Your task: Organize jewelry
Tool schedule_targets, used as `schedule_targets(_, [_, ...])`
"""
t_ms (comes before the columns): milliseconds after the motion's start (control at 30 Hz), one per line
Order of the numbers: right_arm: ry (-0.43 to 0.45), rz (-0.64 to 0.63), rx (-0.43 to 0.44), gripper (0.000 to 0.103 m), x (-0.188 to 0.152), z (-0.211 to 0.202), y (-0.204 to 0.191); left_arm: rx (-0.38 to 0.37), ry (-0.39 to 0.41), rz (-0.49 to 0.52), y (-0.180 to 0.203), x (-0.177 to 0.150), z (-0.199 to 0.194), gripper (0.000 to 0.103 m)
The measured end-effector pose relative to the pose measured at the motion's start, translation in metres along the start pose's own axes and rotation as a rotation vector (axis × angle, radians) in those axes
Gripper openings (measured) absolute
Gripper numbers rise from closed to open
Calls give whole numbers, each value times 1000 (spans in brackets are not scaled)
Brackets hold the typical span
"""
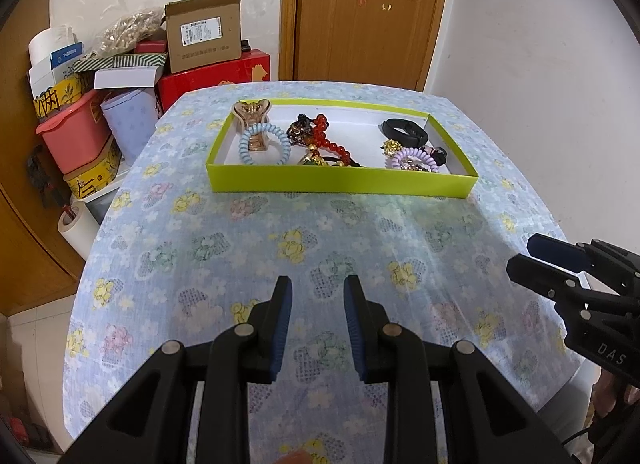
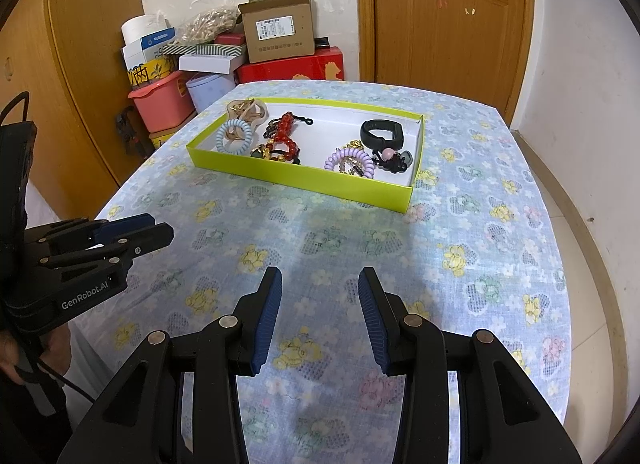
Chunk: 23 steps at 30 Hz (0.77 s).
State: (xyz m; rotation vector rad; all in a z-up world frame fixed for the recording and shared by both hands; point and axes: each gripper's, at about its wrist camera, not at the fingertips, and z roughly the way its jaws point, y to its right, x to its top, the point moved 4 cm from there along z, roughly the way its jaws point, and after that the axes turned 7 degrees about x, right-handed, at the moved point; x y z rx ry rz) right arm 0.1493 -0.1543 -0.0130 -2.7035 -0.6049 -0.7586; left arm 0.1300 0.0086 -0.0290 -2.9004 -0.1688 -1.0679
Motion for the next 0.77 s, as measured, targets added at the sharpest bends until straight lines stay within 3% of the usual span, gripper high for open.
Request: schedule_targets(767, [-1,0,0,41,-1,-1,0,21,7,-1,-1,0,3,28])
